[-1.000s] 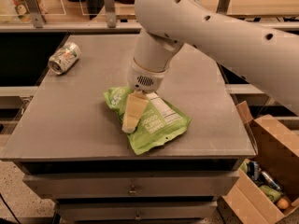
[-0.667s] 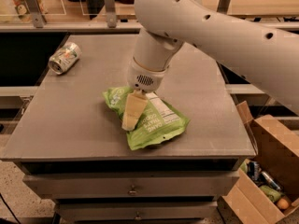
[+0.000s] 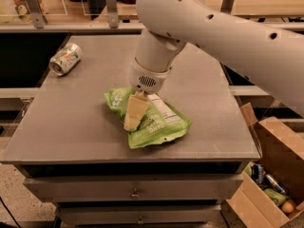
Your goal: Move green rice chip bag near 7up can
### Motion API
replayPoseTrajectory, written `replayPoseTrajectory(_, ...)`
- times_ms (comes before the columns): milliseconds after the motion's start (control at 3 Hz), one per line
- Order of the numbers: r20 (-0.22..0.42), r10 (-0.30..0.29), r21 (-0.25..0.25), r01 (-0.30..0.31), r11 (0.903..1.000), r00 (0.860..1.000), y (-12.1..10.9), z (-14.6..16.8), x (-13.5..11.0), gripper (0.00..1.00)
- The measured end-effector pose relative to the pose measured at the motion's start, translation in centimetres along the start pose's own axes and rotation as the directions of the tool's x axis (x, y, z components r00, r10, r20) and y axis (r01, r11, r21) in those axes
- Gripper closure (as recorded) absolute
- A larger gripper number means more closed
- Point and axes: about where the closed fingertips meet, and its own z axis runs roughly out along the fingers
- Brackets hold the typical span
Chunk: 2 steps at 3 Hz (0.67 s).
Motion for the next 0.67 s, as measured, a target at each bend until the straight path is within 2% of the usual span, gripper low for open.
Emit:
replayPoseTrajectory(333, 0.021, -0.023, 0.031, 0.022, 0.9993, 1.000, 0.3, -0.3, -0.1, 1.00)
replayPoseTrajectory(667, 0.045, -0.050, 0.080, 0.046, 0.9957, 0.998, 0.1, -3.1, -0.4, 1.00)
